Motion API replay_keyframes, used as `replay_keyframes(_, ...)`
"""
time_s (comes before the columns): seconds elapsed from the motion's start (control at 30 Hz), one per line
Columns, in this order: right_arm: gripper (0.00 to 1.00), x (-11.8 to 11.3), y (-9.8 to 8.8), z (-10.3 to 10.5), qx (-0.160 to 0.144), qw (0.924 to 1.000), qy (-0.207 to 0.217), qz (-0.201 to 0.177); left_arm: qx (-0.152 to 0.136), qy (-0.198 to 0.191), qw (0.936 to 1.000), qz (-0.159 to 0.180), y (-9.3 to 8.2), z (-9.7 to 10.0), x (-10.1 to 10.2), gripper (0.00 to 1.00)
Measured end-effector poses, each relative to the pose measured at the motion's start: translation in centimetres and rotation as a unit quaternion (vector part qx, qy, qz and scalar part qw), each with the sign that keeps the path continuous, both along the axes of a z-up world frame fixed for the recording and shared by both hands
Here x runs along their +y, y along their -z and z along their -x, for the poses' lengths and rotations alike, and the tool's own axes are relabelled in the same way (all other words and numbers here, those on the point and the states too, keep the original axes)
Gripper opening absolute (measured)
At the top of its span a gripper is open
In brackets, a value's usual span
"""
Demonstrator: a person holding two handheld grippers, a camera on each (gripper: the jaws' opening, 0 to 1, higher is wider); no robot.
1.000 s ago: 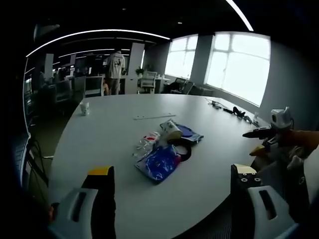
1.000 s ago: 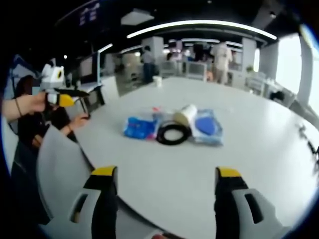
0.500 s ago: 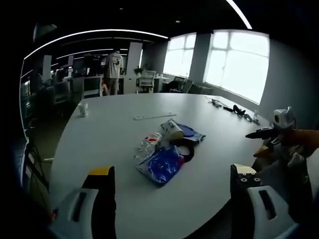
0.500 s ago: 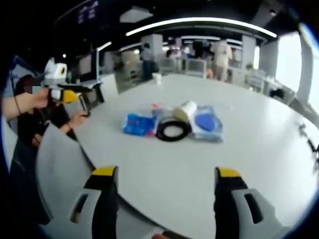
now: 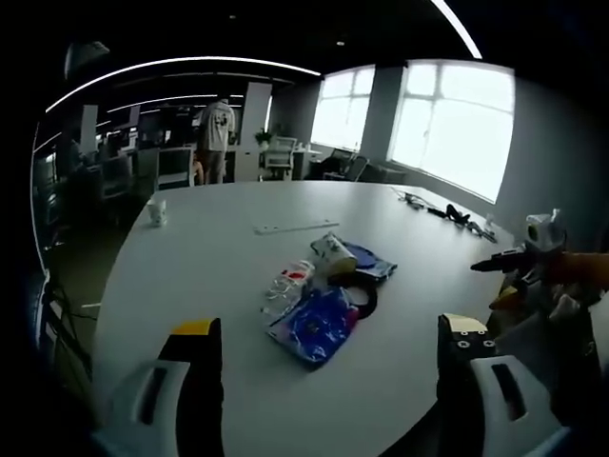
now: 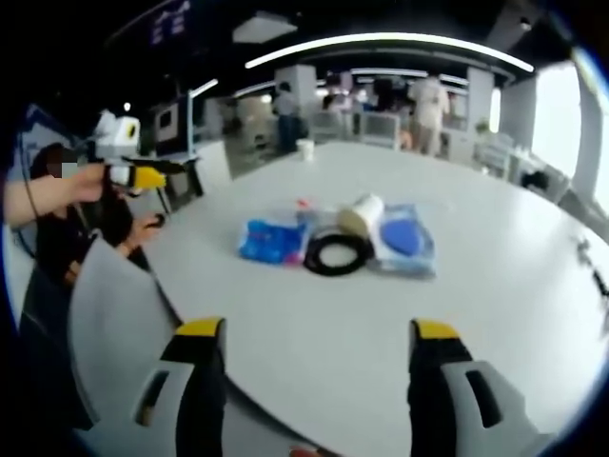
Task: Arrange the tabletop items into an orderly group along one side of the table until the central work area is clear of visible clutter.
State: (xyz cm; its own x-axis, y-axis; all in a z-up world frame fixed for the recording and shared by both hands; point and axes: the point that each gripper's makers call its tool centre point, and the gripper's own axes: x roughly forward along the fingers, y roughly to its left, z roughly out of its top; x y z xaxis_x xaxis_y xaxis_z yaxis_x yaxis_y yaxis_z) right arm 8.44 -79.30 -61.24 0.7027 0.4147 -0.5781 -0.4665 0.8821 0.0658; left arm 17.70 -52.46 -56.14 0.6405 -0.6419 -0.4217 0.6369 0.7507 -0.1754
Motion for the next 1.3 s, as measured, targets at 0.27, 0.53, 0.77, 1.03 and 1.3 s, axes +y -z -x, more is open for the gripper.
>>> replay_keyframes(0.27,0.76,0.7,0.1,-0.5,0.001,0.9999,-0.015,0.003,-0.004,0.006,1.0,-0.006,-0.2,-0.8,-0.1,0.93)
replay_keyframes(0.53,0.75,1.4,-0.2,-1.3,0.003,0.9997,-0.021,-0.013,-0.004,-0.006,0.9998,0.02,-0.7,-2.1,-0.4,0.93)
replay_keyframes(0.77,0.74,2.0,-0.3,-1.9,0.004,0.9995,-0.023,-0.023,-0.004,-0.001,0.9999,0.014,-0.8,-2.6,-0.6,0.93)
replay_keyframes(1.03,0.73,2.5,-0.3,-2.5,0.005,0.9991,-0.037,-0.021,0.0,0.005,1.0,0.007,-0.4,-3.4,-0.9,0.92)
replay_keyframes(1.3,0.72,3.1,-0.6,-3.5,0.004,0.9985,-0.039,-0.038,0.007,0.016,0.9998,0.003,0.2,-4.3,-1.7,0.92)
